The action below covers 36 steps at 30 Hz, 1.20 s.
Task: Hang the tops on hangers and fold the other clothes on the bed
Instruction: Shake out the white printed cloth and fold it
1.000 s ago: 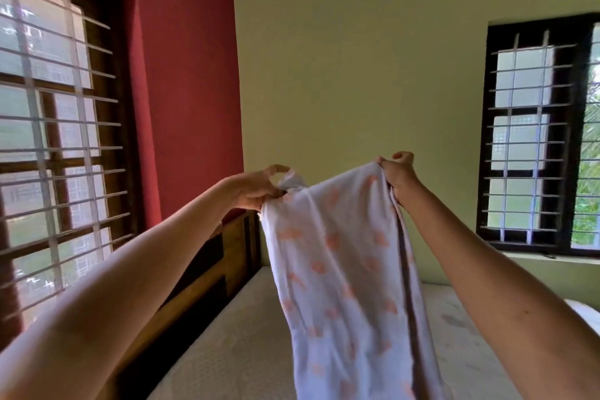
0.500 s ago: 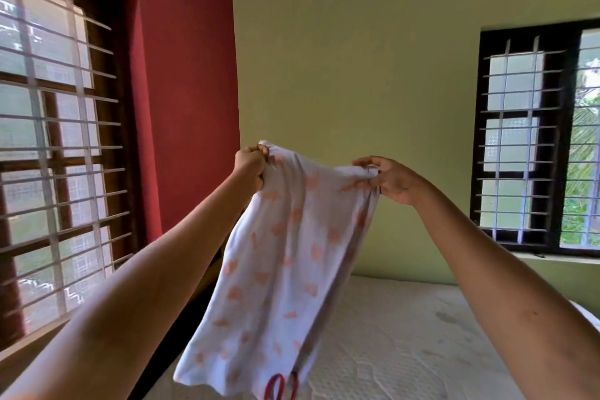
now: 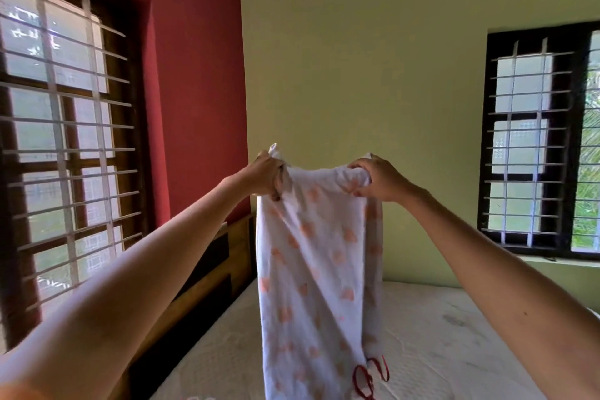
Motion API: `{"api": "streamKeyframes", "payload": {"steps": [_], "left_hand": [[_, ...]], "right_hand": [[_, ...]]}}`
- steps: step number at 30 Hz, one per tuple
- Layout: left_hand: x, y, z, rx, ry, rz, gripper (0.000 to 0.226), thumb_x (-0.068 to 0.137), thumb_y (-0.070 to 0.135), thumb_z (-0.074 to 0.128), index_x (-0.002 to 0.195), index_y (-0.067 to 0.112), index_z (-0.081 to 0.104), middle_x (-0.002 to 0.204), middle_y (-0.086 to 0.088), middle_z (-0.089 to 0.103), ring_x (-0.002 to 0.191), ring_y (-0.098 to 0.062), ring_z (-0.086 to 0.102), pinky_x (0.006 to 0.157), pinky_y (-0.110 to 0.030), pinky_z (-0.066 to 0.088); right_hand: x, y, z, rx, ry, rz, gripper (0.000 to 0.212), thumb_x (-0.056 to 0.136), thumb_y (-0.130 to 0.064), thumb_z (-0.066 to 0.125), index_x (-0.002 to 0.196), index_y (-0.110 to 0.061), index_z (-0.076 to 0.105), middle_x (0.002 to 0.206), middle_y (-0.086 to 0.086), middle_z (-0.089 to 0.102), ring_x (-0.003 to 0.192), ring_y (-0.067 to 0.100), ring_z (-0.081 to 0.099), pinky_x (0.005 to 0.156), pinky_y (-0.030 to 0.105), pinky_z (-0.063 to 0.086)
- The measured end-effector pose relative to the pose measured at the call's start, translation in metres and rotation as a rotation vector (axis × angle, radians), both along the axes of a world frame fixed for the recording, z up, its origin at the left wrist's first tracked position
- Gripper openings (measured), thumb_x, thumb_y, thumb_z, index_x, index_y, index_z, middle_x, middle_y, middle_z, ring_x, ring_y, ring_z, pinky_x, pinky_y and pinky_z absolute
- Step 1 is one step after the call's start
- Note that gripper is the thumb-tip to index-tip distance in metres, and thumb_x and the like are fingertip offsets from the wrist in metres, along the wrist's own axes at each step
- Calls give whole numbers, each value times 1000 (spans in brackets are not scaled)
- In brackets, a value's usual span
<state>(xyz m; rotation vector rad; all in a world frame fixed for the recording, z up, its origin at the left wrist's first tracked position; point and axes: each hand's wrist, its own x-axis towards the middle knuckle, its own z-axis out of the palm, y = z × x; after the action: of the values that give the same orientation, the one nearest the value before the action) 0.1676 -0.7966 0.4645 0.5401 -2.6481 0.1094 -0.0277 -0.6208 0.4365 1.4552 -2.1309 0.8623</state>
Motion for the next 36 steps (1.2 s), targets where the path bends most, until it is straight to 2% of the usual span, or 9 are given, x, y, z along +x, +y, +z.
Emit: {"api": "streamKeyframes", "payload": {"steps": [3,6,11,14,16,21,27,32,36], "left_hand": [[-4,1,0,-117,50,25,57,75,25,76,124,5,56,121,-14,53,115,-26,45,72,-15,37],[-10,-6,7,-139,79,90,52,70,34,78,114,12,62,118,-11,48,116,-28,44,83,-31,44],[3,-23,13,469,193,-152,25,66,24,79,77,6,66,82,-6,55,82,-19,51,68,-28,37],[9,-26,2,946,377,-411,5,83,10,65,89,9,64,85,-5,65,80,-20,60,78,-31,51],[-3,-24,-6,963,542,-377,12,91,18,60,100,12,56,87,-4,61,79,-20,59,77,-37,53],[-26,-8,-5,849,805,-104,29,97,31,45,120,17,36,82,3,49,60,-13,47,50,-28,41],[-34,-13,13,1152,892,-13,21,93,3,51,112,1,59,90,-10,61,88,-19,51,69,-28,47],[-24,-13,22,1404,832,-86,27,91,32,59,88,5,60,91,-6,62,67,-16,56,62,-28,51],[-16,-19,18,1411,615,-260,55,71,28,79,116,4,60,120,-14,61,106,-26,61,98,-38,47]], "right_hand": [[-3,-3,1,-24,70,-53,40,67,-8,79,102,5,66,97,24,61,101,34,56,74,25,33],[-12,-1,2,-15,114,-181,35,69,-24,79,97,-6,70,101,20,56,101,34,52,86,31,38],[-17,19,3,-296,-400,89,26,71,-3,77,94,3,66,96,7,55,91,18,53,84,32,42],[-5,25,3,-434,-780,365,8,84,-4,63,89,-5,68,72,-3,70,69,7,64,70,20,50],[-1,22,5,-499,-872,398,14,92,-10,54,88,-13,67,68,-8,70,62,2,64,66,17,51],[-9,10,16,-562,-613,18,18,94,-9,50,110,-15,48,87,3,52,76,16,50,71,25,37],[-5,22,24,-594,-937,221,37,87,9,35,85,-14,63,55,-3,66,51,9,60,48,16,49],[4,34,30,-521,-1162,524,41,92,-25,50,61,-10,72,61,3,69,60,16,66,57,20,53],[-4,32,28,-480,-1011,517,13,81,7,59,77,0,69,67,5,71,61,17,67,62,23,56]]}}
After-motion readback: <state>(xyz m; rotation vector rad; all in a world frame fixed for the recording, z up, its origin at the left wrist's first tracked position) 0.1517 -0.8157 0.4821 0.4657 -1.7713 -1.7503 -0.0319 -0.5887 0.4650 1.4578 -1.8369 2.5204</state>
